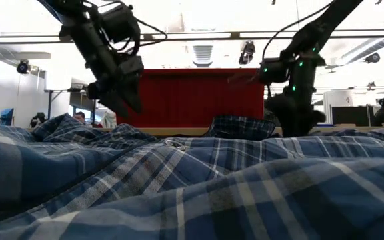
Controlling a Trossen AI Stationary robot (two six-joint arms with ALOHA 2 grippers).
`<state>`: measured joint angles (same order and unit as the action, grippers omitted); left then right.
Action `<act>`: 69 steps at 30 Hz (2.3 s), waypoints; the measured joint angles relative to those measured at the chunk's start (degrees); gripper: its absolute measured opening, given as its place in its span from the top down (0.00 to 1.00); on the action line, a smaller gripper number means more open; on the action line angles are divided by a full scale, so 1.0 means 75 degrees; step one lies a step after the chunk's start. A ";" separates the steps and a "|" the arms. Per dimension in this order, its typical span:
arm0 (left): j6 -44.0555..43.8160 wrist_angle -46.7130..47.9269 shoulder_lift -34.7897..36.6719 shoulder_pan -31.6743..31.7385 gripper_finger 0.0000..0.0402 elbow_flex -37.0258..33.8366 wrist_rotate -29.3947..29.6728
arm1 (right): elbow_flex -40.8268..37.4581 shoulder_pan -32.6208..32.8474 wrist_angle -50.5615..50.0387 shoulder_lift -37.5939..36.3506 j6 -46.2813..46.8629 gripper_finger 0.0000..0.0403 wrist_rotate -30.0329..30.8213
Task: Fold Laundry from Bin
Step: Fold the blue patterned long sleeve shirt
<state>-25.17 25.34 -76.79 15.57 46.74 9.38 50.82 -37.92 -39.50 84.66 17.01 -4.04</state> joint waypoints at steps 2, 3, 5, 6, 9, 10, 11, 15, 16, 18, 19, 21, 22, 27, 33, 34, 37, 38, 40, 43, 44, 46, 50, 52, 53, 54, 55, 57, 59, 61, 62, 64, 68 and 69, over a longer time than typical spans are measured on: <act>-0.0011 0.0005 -0.0026 0.0009 0.30 -0.0005 0.0354 | 0.0167 -0.0001 -0.0066 0.0055 0.0050 0.63 0.0800; -0.0054 0.0006 -0.0026 0.0019 0.30 0.0009 0.0583 | 0.0260 0.0001 0.0007 0.0051 -0.0032 0.68 0.1138; -0.0061 0.0006 -0.0026 0.0099 0.30 0.0068 0.0974 | 0.0396 -0.0042 0.0030 0.0074 -0.0430 0.82 0.1873; -0.0048 0.0019 -0.0026 0.0179 0.30 0.0126 0.1077 | 0.0440 -0.0101 -0.0008 0.0099 -0.0691 0.89 0.2186; 0.0116 0.0044 -0.0026 0.0517 0.30 0.0336 0.1140 | 0.0630 -0.0393 -0.0064 0.0083 -0.1221 0.96 0.3075; 0.0150 0.0073 -0.0026 0.0621 0.30 0.0412 0.1150 | 0.0667 -0.0523 -0.0065 0.0019 -0.1253 0.97 0.3354; 0.0155 0.0074 -0.0023 0.0702 0.30 0.0475 0.1158 | 0.0686 -0.0634 -0.0064 -0.0063 -0.1271 0.97 0.3522; 0.0222 0.0083 -0.0006 0.0804 0.30 0.0604 0.1155 | 0.0880 -0.0937 -0.0236 -0.0431 -0.1616 0.94 0.3030; 0.0305 0.0089 -0.0006 0.0799 0.30 0.0614 0.1153 | 0.0945 -0.0962 -0.0439 -0.0521 -0.1623 0.91 0.2942; 0.0446 0.0137 0.0057 0.0665 0.30 0.0630 0.0995 | 0.1075 -0.0958 -0.0839 -0.0746 -0.1640 0.84 0.2895; 0.0525 0.0145 0.0121 0.0525 0.30 0.0657 0.0798 | 0.1156 -0.0910 -0.0967 -0.0913 -0.1654 0.80 0.2873; 0.0673 0.0029 0.0299 0.0114 0.30 0.0718 0.0250 | 0.1325 -0.0709 -0.1136 -0.1334 -0.1674 0.71 0.2899; 0.0740 0.0027 0.0361 -0.0148 0.31 0.0741 0.0061 | 0.1371 -0.0578 -0.1185 -0.1563 -0.1666 0.67 0.2895; -0.0634 0.1648 0.0188 -0.0836 0.32 0.0772 0.0565 | 0.1295 0.0225 -0.1217 -0.2695 -0.1192 0.53 0.2884; -0.3047 0.2925 -0.0398 -0.0857 0.32 0.0754 0.0666 | 0.0923 0.1359 -0.1103 -0.3563 -0.0535 0.47 0.2648; -0.3305 0.3048 -0.0520 -0.0855 0.32 0.0754 0.0640 | 0.0913 0.1510 -0.1091 -0.3653 -0.0387 0.47 0.2647; -0.3690 0.3189 -0.0906 -0.0890 0.32 0.0774 0.0422 | 0.0906 0.1959 -0.1093 -0.3810 -0.0279 0.47 0.2456; -0.3695 0.3228 -0.1033 -0.0953 0.32 0.0864 0.0245 | 0.0893 0.2131 -0.1092 -0.3842 -0.0376 0.47 0.2260; -0.3593 0.3224 -0.1245 -0.1212 0.34 0.1283 0.0204 | 0.0778 0.2601 -0.1100 -0.3922 -0.0262 0.47 0.1844; -0.3491 0.3501 -0.1541 -0.1565 0.39 0.2161 0.0603 | 0.0330 0.3557 -0.1345 -0.3953 0.0111 0.47 0.1507; -0.3486 0.3710 -0.1691 -0.1592 0.41 0.2415 0.0627 | 0.0113 0.3909 -0.1408 -0.3908 0.0231 0.47 0.1509; -0.3482 0.4052 -0.2004 -0.1577 0.44 0.2825 0.0565 | -0.0335 0.4498 -0.1333 -0.3797 0.0423 0.47 0.1505; -0.3469 0.4581 -0.2430 -0.1576 0.45 0.3476 0.0047 | -0.0959 0.5356 -0.1123 -0.3610 0.0955 0.47 0.1528; -0.3726 0.5063 -0.2544 -0.1611 0.43 0.3657 -0.0216 | -0.1059 0.5661 -0.1108 -0.3570 0.1254 0.47 0.1535; -0.3914 0.5299 -0.2575 -0.1623 0.42 0.3689 -0.0367 | -0.1071 0.5802 -0.1103 -0.3579 0.1382 0.47 0.1542; -0.4107 0.5479 -0.2574 -0.1620 0.40 0.3691 -0.0544 | -0.1072 0.5929 -0.1080 -0.3608 0.1435 0.47 0.1561; -0.4331 0.5583 -0.2571 -0.1611 0.38 0.3656 -0.0657 | -0.1072 0.6059 -0.1049 -0.3632 0.1512 0.47 0.1650; -0.4796 0.5628 -0.2571 -0.1550 0.34 0.3473 -0.0754 | -0.1075 0.6290 -0.0987 -0.3685 0.1554 0.47 0.1843; -0.5235 0.5598 -0.2579 -0.1509 0.30 0.3299 -0.0838 | -0.1078 0.6456 -0.0960 -0.3729 0.1583 0.47 0.2049; -0.5425 0.5493 -0.2579 -0.1507 0.27 0.3118 -0.1097 | -0.1078 0.6587 -0.0909 -0.3750 0.1717 0.47 0.2163; -0.5556 0.5488 -0.2579 -0.1552 0.26 0.3019 -0.1278 | -0.1078 0.6642 -0.0916 -0.3751 0.1752 0.47 0.2173; -0.5859 0.5675 -0.2579 -0.1705 0.26 0.2780 -0.1597 | -0.1087 0.6756 -0.0913 -0.3751 0.1794 0.47 0.2201; -0.6246 0.5647 -0.2565 -0.1967 0.29 0.2112 -0.2079 | -0.1202 0.6859 -0.0919 -0.3741 0.1797 0.47 0.2285; -0.6257 0.5473 -0.2563 -0.2005 0.30 0.1944 -0.2166 | -0.1229 0.6874 -0.0914 -0.3739 0.1799 0.47 0.2287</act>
<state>-72.10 66.39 -96.02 0.54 61.32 -6.86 41.61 13.64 -46.36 56.62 30.50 13.11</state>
